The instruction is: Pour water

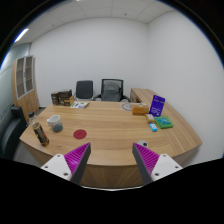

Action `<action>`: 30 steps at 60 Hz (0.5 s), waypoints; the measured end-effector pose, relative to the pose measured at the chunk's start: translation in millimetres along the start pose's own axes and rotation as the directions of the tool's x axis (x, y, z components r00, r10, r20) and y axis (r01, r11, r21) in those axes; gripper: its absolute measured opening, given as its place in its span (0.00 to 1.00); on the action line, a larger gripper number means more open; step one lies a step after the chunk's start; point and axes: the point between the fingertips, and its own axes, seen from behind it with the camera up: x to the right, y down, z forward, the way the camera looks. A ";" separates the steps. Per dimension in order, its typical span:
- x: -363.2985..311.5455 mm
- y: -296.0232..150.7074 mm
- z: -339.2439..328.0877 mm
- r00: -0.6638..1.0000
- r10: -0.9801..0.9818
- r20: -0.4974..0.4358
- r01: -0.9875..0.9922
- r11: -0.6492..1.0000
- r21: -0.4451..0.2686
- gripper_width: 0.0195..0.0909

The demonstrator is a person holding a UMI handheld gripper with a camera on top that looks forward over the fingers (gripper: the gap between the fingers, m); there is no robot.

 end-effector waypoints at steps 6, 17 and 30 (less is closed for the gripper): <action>-0.9 7.4 -1.6 1.000 -0.001 -0.006 0.001 1.000 -0.010 0.93; -30.1 42.1 1.8 0.999 -0.027 0.021 0.028 0.999 -0.046 0.93; -120.1 89.1 5.0 0.994 -0.053 0.097 0.063 0.992 -0.107 0.93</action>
